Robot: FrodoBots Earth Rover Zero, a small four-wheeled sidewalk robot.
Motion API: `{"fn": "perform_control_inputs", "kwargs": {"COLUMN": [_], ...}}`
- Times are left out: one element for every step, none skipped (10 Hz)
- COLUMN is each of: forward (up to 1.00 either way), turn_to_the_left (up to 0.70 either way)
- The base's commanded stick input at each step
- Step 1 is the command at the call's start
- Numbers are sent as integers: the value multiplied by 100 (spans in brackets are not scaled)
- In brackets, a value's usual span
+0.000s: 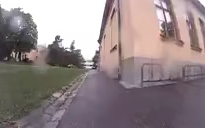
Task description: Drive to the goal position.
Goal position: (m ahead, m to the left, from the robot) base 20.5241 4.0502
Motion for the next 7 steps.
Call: {"fn": "perform_control_inputs", "kwargs": {"forward": [45, 45, 45, 45, 45, 45, 45], "turn_to_the_left": [0, 0, 0, 0, 0, 0, 0]}}
